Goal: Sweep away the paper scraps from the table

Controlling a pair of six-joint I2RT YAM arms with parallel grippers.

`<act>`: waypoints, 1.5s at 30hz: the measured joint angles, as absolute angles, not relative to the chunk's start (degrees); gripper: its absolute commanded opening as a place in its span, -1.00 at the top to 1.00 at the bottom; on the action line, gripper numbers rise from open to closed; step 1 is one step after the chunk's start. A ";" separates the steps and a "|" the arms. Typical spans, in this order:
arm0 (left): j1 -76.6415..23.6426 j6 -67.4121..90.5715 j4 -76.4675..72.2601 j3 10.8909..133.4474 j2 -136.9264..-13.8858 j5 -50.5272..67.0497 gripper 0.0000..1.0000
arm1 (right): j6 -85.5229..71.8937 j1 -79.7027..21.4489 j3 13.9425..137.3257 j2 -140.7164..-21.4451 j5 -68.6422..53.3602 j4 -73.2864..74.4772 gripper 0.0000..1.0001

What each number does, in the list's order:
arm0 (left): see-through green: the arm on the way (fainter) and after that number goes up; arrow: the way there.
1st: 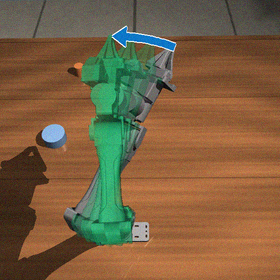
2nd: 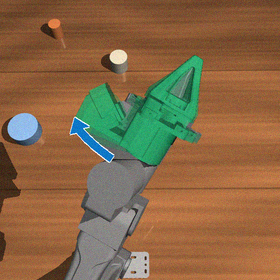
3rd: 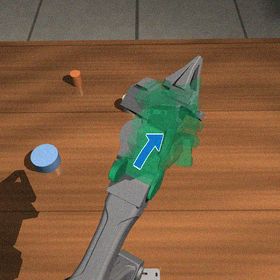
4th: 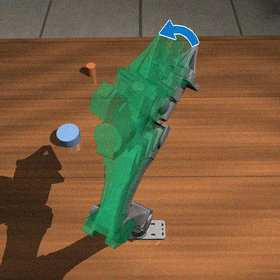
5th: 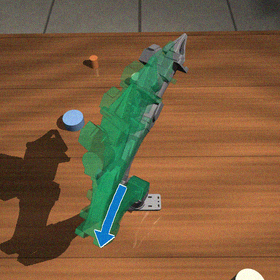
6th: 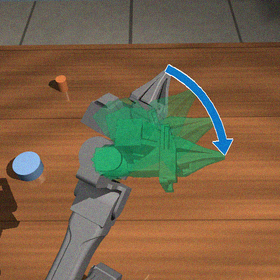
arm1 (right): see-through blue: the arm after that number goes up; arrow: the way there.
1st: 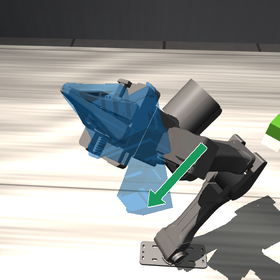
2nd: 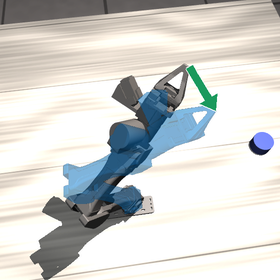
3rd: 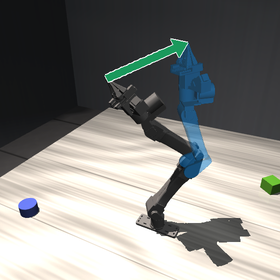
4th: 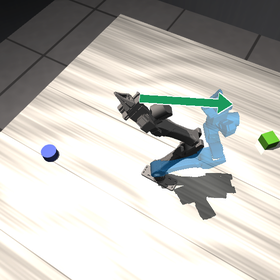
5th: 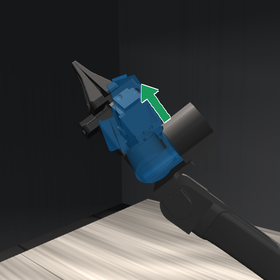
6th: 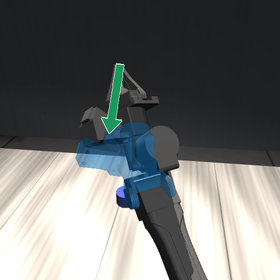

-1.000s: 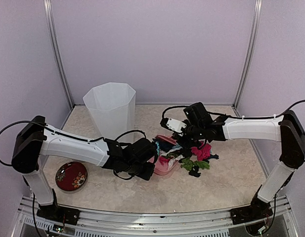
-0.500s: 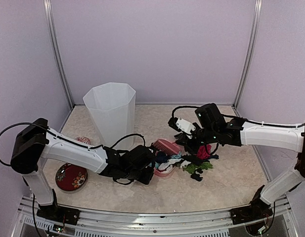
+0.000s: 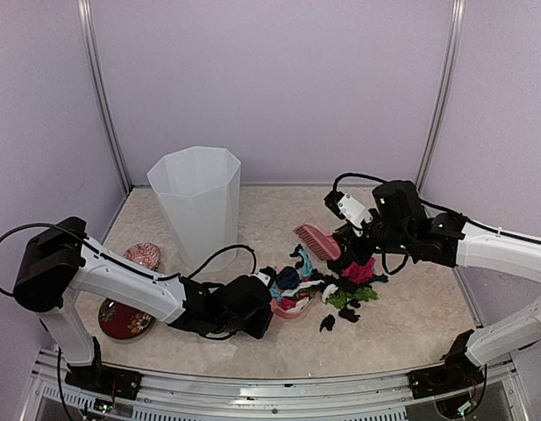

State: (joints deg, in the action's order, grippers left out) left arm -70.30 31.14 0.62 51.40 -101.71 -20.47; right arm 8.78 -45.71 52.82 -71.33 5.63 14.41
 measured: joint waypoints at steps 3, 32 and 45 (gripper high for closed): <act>-70.46 31.14 0.19 51.16 -101.71 -20.82 1.00 | 8.36 -45.71 52.21 -69.65 5.23 14.26 1.00; -72.10 30.57 -1.06 48.62 -94.19 -25.06 1.00 | 0.23 -45.71 41.93 -48.90 15.49 10.66 1.00; -71.66 28.67 13.34 64.66 -88.99 -27.46 1.00 | -1.56 -45.71 39.62 -45.91 22.11 9.63 1.00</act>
